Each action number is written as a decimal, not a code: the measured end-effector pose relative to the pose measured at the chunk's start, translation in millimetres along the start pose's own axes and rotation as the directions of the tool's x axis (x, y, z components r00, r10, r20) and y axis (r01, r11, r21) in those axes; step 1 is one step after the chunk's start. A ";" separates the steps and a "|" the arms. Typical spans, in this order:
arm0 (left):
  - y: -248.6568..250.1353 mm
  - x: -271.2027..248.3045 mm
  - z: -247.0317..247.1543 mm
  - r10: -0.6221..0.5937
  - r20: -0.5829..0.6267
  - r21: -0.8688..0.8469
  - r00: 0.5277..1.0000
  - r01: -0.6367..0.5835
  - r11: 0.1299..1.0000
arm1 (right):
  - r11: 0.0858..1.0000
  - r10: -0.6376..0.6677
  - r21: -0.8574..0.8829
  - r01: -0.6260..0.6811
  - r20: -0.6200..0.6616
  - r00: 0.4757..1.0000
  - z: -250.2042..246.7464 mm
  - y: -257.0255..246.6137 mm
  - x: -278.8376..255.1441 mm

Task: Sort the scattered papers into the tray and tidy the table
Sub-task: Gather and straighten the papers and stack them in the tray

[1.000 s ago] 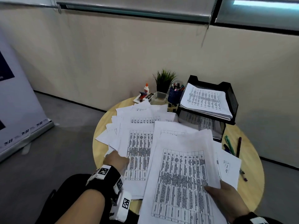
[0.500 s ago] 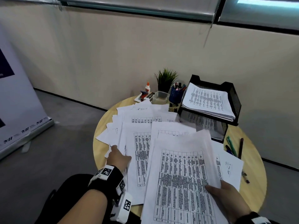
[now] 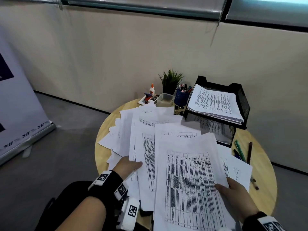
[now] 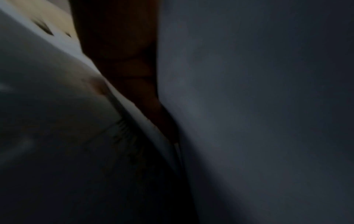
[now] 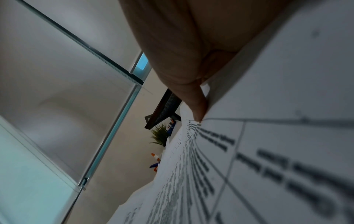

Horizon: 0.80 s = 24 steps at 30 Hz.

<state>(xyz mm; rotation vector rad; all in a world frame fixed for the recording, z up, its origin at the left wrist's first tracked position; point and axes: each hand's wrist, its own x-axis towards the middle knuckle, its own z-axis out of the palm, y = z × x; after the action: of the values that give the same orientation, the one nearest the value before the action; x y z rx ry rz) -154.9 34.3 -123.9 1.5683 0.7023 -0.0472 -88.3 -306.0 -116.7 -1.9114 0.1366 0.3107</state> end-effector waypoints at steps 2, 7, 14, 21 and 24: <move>1.9 2.2 -4.0 -0.043 0.038 0.009 0.998 0.043 0.999 | 0.997 0.021 0.074 -0.022 0.006 1.000 -1.8 -2.7 2.0; -1.7 1.1 2.6 -0.154 0.021 0.140 0.988 0.149 0.979 | 0.991 -0.034 -0.132 0.031 -0.018 0.999 3.8 -1.8 16.2; 0.5 -3.9 11.0 -0.020 0.023 -0.108 1.000 0.023 0.994 | 0.917 -0.079 -0.382 0.111 0.099 0.992 37.3 -27.6 31.9; -5.0 -3.9 14.5 0.035 0.118 -0.017 0.992 -0.034 0.999 | 0.910 -0.087 -0.385 0.155 0.189 0.978 75.8 -21.4 38.8; -0.7 -9.9 12.8 0.087 0.083 -0.049 0.993 -0.084 0.995 | 0.936 -0.071 -0.324 0.138 0.210 0.975 73.7 -25.1 33.5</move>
<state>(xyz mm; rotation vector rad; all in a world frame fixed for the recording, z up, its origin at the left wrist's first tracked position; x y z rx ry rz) -158.4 18.5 -122.1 1.5420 0.5652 -0.0341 -61.1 -226.4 -127.4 -2.2036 -0.1614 0.4715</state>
